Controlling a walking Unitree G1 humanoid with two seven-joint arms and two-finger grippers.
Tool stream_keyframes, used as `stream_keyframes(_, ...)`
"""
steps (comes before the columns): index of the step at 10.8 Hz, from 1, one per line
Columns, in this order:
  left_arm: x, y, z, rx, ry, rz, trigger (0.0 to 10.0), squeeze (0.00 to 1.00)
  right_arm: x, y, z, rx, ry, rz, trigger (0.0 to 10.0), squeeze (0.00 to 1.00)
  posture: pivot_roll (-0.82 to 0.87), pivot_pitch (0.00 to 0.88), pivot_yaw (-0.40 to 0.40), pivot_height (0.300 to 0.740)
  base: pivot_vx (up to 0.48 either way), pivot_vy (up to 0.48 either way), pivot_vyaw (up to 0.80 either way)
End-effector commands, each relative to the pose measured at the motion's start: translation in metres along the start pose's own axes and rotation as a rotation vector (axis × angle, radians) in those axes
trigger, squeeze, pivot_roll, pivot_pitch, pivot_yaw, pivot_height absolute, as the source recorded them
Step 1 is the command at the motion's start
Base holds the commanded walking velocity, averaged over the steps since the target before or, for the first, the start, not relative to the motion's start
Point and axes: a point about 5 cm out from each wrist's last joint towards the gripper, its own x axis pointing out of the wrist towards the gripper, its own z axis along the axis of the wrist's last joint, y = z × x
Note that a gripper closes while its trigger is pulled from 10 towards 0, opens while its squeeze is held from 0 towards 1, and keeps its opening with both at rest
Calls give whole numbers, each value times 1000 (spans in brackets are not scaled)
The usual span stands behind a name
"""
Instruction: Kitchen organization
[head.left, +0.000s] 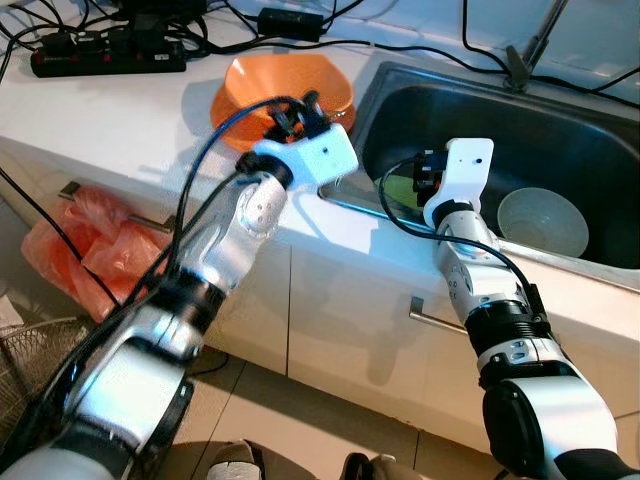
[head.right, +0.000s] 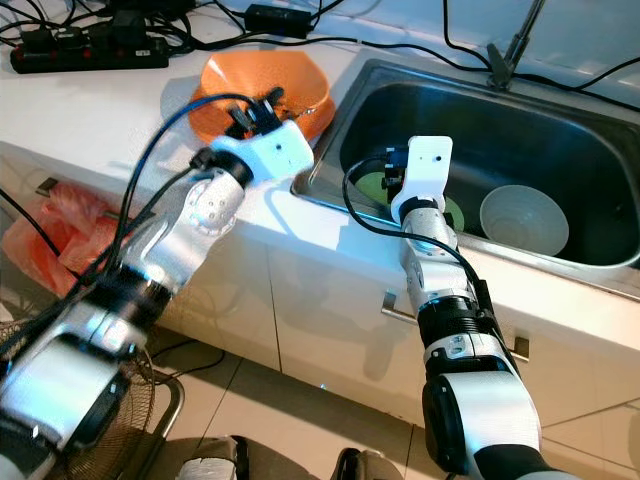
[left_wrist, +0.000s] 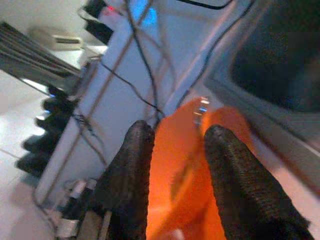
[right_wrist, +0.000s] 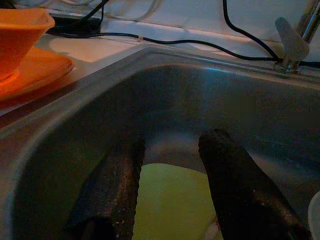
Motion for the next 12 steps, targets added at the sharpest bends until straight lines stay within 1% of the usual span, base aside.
stream_keyframes(1,-1,-2,4,-19,-6,-30,10000,1000,-4,-4,-11,13,37,-19,10000,0,121,115,-61,740,0,0,0)
stream_keyframes(2,-1,-9,0,11,4,-78,10000,0,-4,-3,-11,14,38,-15,10000,0,120,110,-59,740,0,0,0)
stream_keyframes(5,7,-10,-1,40,34,-85,10000,0,-5,-4,-11,15,27,-20,10000,0,104,108,-46,740,0,0,0)
stream_keyframes(6,12,-8,-2,70,38,-82,10000,0,-7,-4,-11,17,23,-24,10000,0,98,115,-42,740,0,0,0)
stream_keyframes(8,20,1,-2,78,43,-38,10000,0,-10,-5,-14,23,22,-31,10000,0,89,127,-36,740,0,0,0)
stream_keyframes(12,25,-1,-6,76,65,-38,10000,0,-14,-9,-16,22,27,-45,10000,0,65,149,-33,740,0,0,0)
